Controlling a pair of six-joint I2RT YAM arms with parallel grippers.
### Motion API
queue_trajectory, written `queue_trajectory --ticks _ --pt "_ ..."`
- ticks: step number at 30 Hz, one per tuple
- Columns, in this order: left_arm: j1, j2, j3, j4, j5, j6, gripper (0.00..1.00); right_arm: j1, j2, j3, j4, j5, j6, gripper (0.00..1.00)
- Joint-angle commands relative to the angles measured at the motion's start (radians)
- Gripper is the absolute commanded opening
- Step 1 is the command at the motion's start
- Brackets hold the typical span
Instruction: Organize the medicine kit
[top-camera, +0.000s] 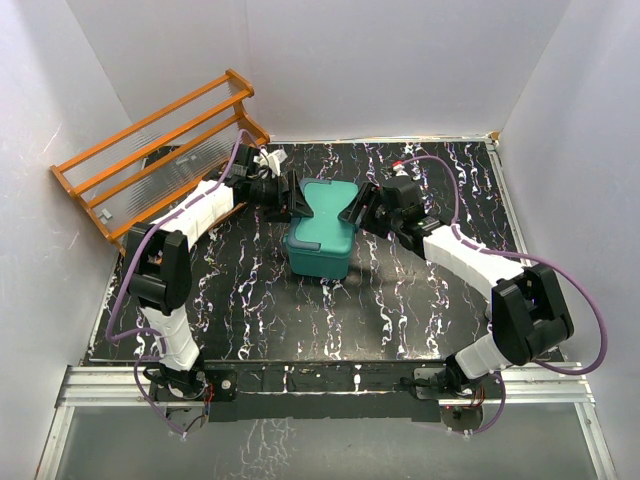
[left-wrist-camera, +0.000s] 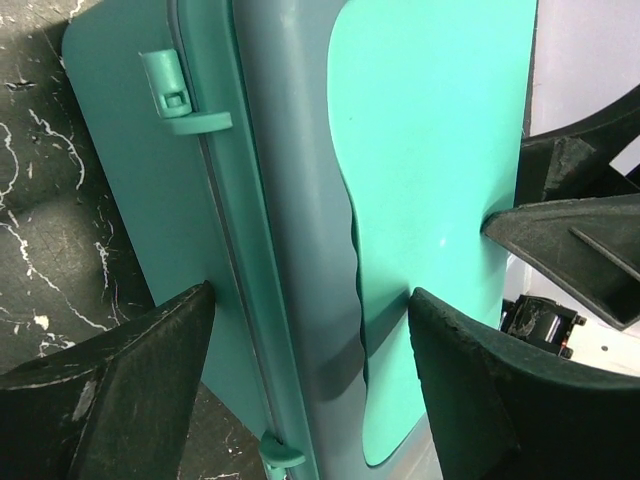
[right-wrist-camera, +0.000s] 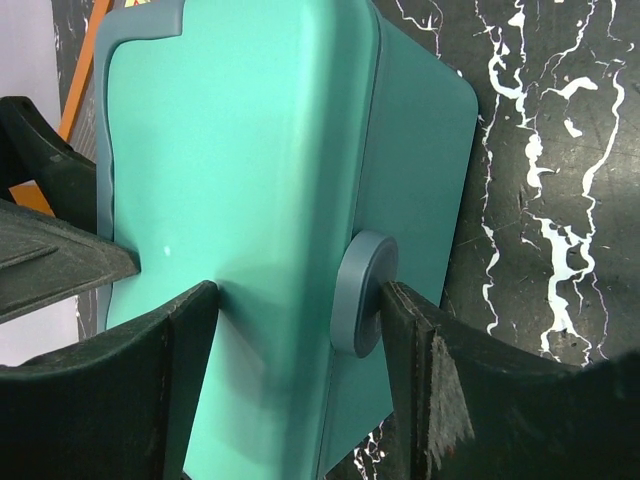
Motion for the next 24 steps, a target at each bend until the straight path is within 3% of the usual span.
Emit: queue_trajectory --ticks 1,7,13,16,19,24 --pt "-0.008 -0.011 0.039 -0.101 -0.178 0.054 0.75 -0.008 -0.041 0.041 -0.005 0.034 -0.053 0.62" --pt "0.015 -0.076 0.076 -0.124 -0.245 0.058 0.79 -0.018 -0.056 0.119 -0.144 0.038 -0.162 0.70" --pt "0.029 -0.199 0.033 -0.130 -0.295 0.058 0.81 -0.022 -0.086 0.152 -0.250 0.027 -0.208 0.71" --pt "0.029 -0.303 -0.007 -0.138 -0.348 0.063 0.84 -0.030 -0.115 0.156 -0.305 0.018 -0.220 0.71" --pt "0.031 -0.437 -0.055 -0.171 -0.443 0.029 0.97 -0.034 -0.162 0.160 -0.358 0.041 -0.237 0.72" --pt "0.032 -0.678 -0.130 -0.226 -0.505 0.050 0.99 -0.037 -0.273 0.171 -0.472 0.160 -0.273 0.73"
